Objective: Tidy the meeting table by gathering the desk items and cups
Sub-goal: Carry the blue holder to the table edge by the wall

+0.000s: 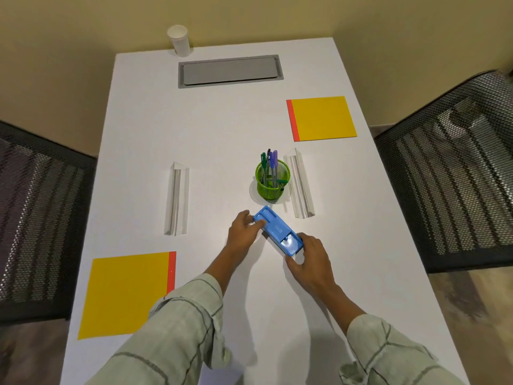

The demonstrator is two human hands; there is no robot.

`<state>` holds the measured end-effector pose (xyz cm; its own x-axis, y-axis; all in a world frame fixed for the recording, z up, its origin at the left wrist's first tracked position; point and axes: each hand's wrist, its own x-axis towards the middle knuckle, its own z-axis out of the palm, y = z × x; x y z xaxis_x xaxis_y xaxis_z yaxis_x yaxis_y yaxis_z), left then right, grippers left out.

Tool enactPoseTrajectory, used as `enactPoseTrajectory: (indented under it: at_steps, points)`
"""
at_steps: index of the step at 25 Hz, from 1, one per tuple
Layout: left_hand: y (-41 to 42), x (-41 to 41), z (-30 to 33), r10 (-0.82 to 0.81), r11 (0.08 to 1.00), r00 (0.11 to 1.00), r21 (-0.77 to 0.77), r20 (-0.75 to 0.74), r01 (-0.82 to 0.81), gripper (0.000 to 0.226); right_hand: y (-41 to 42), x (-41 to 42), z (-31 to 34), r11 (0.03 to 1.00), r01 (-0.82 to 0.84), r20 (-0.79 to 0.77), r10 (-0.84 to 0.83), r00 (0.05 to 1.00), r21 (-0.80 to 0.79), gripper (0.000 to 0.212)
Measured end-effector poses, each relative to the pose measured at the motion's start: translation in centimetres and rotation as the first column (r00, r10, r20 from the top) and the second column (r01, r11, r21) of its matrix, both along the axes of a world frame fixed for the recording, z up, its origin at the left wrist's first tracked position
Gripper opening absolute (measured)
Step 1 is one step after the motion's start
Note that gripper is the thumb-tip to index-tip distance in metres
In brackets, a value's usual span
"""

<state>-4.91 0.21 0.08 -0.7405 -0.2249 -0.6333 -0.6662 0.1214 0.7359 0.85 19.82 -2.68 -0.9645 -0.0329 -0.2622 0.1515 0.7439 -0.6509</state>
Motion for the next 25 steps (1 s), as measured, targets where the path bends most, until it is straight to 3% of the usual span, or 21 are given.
enactPoseTrajectory:
  at_steps: [2,6,9,11,14,18,25]
  points:
    - [-0.5,1.3,0.4,0.128,0.984,0.99,0.118,0.054,-0.134,0.047,0.6,1.3,0.7,1.0,-0.012,-0.027,0.012,1.0,-0.023,0.065]
    - [-0.9,5.0,2.7,0.275,0.882,0.947,0.347,0.165,-0.317,0.027,1.4,4.1,3.8,0.972,-0.004,-0.084,-0.017,0.996,-0.236,0.059]
    - [-0.7,8.1,4.1,0.314,0.798,0.935,0.487,0.167,-0.355,0.028,2.2,6.6,5.9,0.923,0.043,-0.105,-0.09,0.99,-0.383,0.059]
    - [-0.3,9.9,5.0,0.328,0.733,0.926,0.569,0.185,-0.373,0.031,2.9,8.6,7.3,0.869,0.129,-0.031,-0.164,0.986,-0.478,0.062]
    - [0.9,12.7,6.3,0.279,0.699,0.946,0.64,0.164,-0.317,0.034,4.4,12.1,8.7,0.718,0.293,0.106,-0.294,0.95,-0.631,0.055]
    - [3.5,15.2,6.2,0.14,0.679,0.975,0.699,0.173,-0.222,0.046,6.9,17.0,9.3,0.456,0.491,0.225,-0.521,0.823,-0.742,0.047]
    - [11.6,19.8,7.2,-0.052,0.617,0.983,0.779,0.175,-0.106,0.051,11.9,25.9,11.2,0.061,0.578,0.372,-0.71,0.598,-0.814,0.034]
